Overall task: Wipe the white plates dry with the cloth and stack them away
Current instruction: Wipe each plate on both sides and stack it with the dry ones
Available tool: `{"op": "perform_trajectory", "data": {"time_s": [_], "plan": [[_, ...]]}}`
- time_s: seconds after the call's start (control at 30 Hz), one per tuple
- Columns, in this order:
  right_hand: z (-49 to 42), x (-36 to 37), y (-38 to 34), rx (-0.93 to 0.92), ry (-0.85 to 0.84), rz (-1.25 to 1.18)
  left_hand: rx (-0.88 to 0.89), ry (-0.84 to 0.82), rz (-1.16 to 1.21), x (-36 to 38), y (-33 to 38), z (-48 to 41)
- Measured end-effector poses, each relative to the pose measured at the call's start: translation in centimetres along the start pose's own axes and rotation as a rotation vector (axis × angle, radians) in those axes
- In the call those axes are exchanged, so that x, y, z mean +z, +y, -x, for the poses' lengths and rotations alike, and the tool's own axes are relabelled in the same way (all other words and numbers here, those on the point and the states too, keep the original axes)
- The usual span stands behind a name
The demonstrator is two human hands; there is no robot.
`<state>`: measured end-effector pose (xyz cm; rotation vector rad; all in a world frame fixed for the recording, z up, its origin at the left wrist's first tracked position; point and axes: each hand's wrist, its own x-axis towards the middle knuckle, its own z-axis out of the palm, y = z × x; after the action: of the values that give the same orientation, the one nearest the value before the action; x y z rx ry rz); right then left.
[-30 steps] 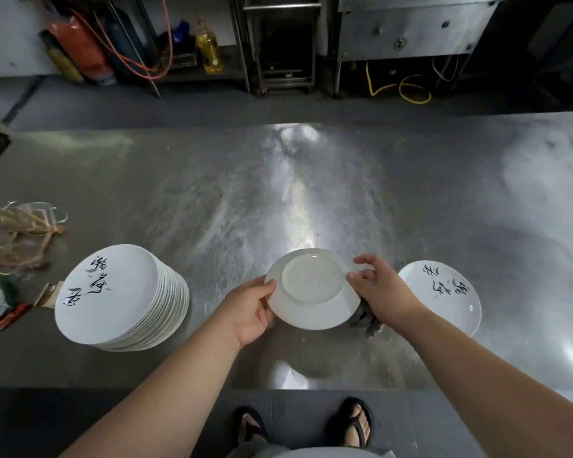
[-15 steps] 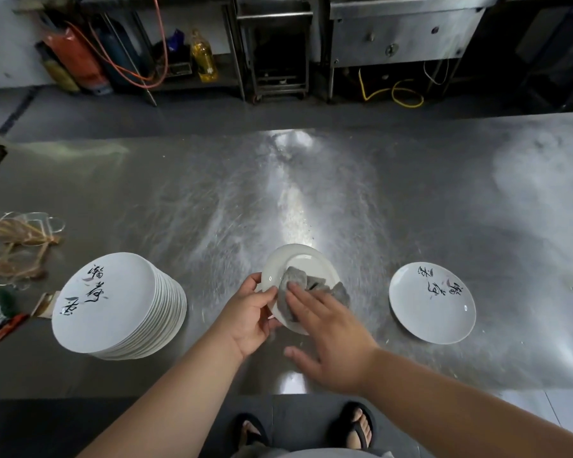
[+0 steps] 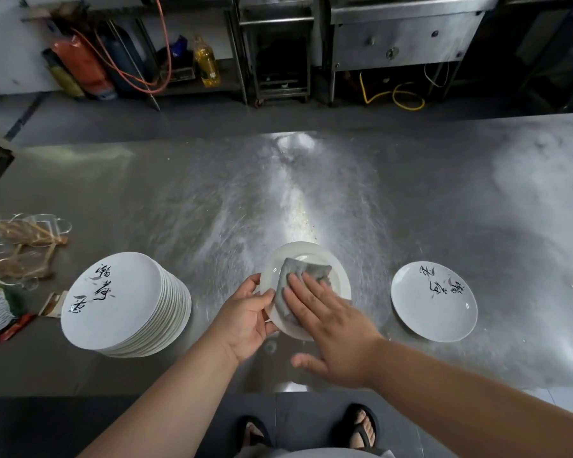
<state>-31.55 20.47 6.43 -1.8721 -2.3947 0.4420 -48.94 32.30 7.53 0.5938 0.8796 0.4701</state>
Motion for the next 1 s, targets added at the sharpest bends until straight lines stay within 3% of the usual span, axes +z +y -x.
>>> {"op": "perform_trajectory", "data": {"time_s": [0.2, 0.43, 0.53, 0.67, 0.83, 0.9, 1.0], "plan": [[-1.3, -0.9, 3.6, 0.324, -0.026, -0.022, 0.031, 0.037, 0.028, -0.1, 0.3, 0.0], [1.0, 0.3, -0.8, 0.048, 0.076, -0.043, 0.020, 0.029, 0.025, 0.3, 0.5, -0.1], [0.5, 0.2, 1.7, 0.115, 0.117, 0.018, 0.014, 0.019, 0.035, 0.3, 0.6, 0.3], [-0.3, -1.4, 3.2, 0.223, 0.137, -0.089, 0.051, 0.037, 0.075, 0.9, 1.3, 0.2], [1.2, -0.8, -1.5, 0.122, 0.097, -0.118, 0.076, 0.086, 0.116, 1.6, 1.7, 0.0], [1.0, -0.6, -1.2, 0.143, 0.084, -0.178, 0.064, 0.057, 0.062, 1.7, 1.8, 0.5], [-1.0, -2.0, 0.6, 0.182, 0.201, -0.228, 0.041, -0.020, -0.116, 2.4, 1.8, 1.4]]}}
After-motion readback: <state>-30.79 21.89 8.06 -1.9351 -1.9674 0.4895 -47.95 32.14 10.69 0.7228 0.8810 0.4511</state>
